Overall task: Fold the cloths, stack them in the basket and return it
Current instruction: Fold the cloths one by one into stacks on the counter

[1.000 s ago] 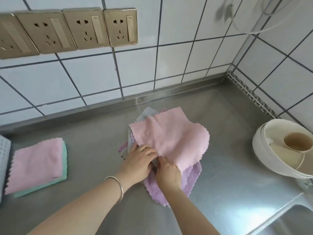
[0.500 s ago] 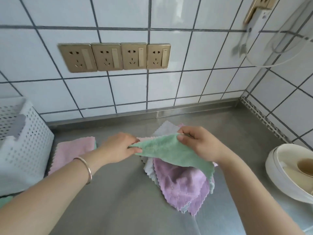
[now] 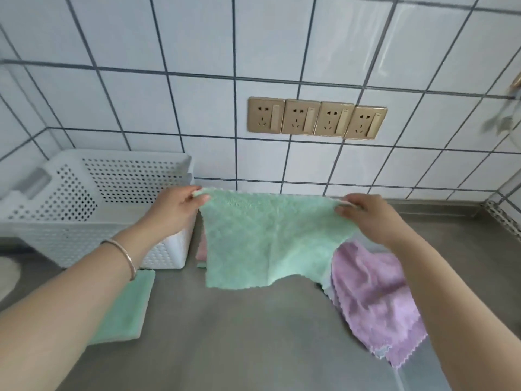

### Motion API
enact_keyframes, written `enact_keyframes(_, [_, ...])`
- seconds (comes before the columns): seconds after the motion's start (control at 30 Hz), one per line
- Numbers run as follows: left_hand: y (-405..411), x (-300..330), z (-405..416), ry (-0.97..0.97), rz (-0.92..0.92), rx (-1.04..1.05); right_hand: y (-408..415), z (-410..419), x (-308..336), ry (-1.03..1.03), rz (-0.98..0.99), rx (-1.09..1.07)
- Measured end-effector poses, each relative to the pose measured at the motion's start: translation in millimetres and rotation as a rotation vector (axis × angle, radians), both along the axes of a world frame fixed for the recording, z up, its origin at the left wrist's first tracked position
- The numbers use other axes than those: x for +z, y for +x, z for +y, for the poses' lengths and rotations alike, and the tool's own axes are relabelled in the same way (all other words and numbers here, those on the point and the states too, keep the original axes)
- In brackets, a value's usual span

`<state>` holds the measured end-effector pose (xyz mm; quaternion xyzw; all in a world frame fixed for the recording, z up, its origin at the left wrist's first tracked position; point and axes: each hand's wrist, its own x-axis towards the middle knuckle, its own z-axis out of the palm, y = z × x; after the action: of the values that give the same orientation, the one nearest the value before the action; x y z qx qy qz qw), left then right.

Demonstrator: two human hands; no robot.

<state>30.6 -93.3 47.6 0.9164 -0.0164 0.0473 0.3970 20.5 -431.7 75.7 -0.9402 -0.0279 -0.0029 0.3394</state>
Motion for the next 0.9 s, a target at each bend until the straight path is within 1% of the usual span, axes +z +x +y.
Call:
enact_keyframes(0.07, [-23.3,3.2,24.4,-0.044,0.002,0.005,-16.8,17.0,1.5,0.186,-0.031,0.008])
enact_keyframes(0.1, [-39.8,0.7,41.5,-0.062,0.014,-0.002,-26.6,28.9,-2.9,0.254,-0.014,0.018])
enact_keyframes(0.13, [-49.4,-4.0,45.2,-0.100,0.022,-0.031,-35.4,28.6,-3.9,0.278,-0.002,0.022])
enact_keyframes(0.17, [-64.7,-10.5,51.3,-0.123,0.045,-0.049,-43.2,28.7,-12.6,0.269,0.038,0.035])
enact_keyframes(0.23, [-96.0,-28.0,60.1,-0.100,0.122,-0.084,-59.8,31.6,-36.7,0.239,0.134,0.056])
enact_keyframes(0.4, [-162.2,-103.7,79.9,-0.020,0.466,-0.164,-117.0,41.7,-126.5,0.088,0.449,0.119])
enact_keyframes(0.5, [-188.3,-149.6,86.5,0.075,0.637,-0.220,-150.9,44.8,-173.6,0.111,0.640,0.080])
enact_keyframes(0.6, [-206.7,-168.9,86.7,0.105,0.797,-0.314,-176.4,45.1,-199.6,0.028,0.798,0.100])
enact_keyframes(0.7, [-208.9,-181.1,87.8,0.112,0.859,-0.367,-184.5,45.3,-206.9,-0.023,0.941,0.118])
enact_keyframes(0.8, [-192.5,-189.3,90.4,0.129,0.841,-0.314,-172.9,46.6,-207.4,0.010,0.926,0.069])
enact_keyframes(0.9, [-169.0,-189.9,81.6,0.057,0.750,-0.209,-148.7,49.8,-210.8,-0.026,0.780,0.032])
